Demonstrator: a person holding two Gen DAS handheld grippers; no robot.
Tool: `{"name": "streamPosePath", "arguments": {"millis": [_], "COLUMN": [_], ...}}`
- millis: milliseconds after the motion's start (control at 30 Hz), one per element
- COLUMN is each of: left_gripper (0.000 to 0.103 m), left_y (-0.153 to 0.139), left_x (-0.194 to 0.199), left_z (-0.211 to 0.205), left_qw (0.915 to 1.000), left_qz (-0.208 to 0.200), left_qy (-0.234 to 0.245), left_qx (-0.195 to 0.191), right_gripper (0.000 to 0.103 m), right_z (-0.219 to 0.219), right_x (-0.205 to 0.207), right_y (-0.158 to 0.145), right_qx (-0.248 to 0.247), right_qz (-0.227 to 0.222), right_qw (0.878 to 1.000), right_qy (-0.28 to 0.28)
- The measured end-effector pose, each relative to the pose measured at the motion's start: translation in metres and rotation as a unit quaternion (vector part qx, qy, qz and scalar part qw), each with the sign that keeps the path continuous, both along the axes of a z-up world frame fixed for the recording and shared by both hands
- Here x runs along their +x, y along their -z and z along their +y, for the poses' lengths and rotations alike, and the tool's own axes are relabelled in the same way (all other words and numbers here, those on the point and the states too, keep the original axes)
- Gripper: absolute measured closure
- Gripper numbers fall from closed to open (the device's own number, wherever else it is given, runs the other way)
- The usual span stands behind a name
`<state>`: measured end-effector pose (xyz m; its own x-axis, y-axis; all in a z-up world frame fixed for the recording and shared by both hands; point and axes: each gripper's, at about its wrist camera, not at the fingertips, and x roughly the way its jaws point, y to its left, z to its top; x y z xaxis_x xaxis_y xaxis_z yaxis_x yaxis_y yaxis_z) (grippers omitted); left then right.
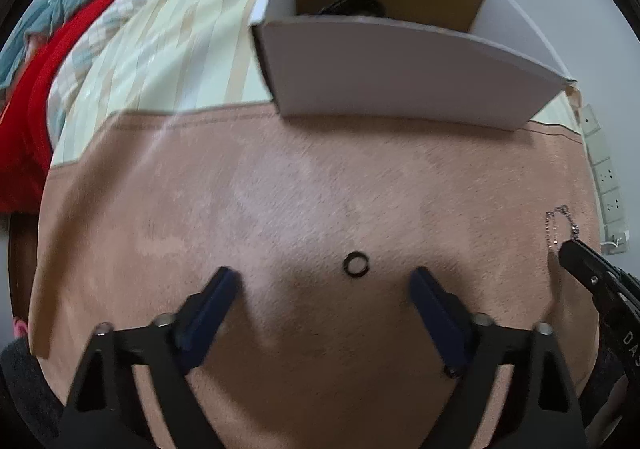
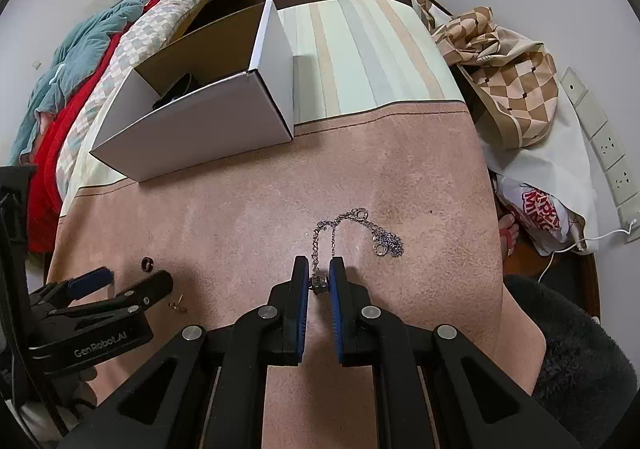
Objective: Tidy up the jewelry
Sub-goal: 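Grasp a small black ring with left tool while right tool grasps the last silver chain, then carry the ring and chain into the white box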
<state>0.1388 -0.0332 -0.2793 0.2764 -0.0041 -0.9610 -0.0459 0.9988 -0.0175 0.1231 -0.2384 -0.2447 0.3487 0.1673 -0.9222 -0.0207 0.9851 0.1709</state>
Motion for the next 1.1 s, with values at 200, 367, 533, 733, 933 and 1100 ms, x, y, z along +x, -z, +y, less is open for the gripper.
{"name": "streamPosePath", "arguments": {"millis": [200, 367, 533, 733, 933, 1100], "left_gripper": [0.093, 0.093, 0.093, 0.093, 0.093, 0.093], "left_y": [-0.007, -0.015, -0.038, -0.089, -0.152, -0.176], "left_x": [0.006, -0.001, -0.002, 0.002, 0.037, 0.07], "left_z": [-0.011, -0.013, -0.013, -0.002, 0.011, 0.022], "left_qw": [0.9995, 0.9995, 0.9991, 0.9968, 0.9905, 0.9868], "left_qz": [-0.009, -0.009, -0.025, -0.062, -0.103, -0.112], "left_qy": [0.03, 0.029, 0.031, 0.031, 0.033, 0.031], "left_qx": [-0.003, -0.009, -0.015, -0.04, -0.085, -0.113], "right_gripper": [0.092, 0.092, 0.092, 0.092, 0.092, 0.092], "right_z": [0.004, 0.007, 0.011, 0.015, 0.021, 0.035], "right_x": [0.0, -0.001, 0.002, 0.011, 0.035, 0.069], "right_y": [-0.006, -0.022, -0.054, -0.11, -0.177, -0.206], "right_qx": [0.003, 0.014, 0.037, 0.073, 0.106, 0.105], "right_qz": [-0.005, -0.019, -0.042, -0.08, -0.131, -0.157], "right_qw": [1.0, 1.0, 0.998, 0.994, 0.985, 0.98], "right_qy": [-0.005, -0.007, -0.013, -0.026, -0.043, -0.057]}}
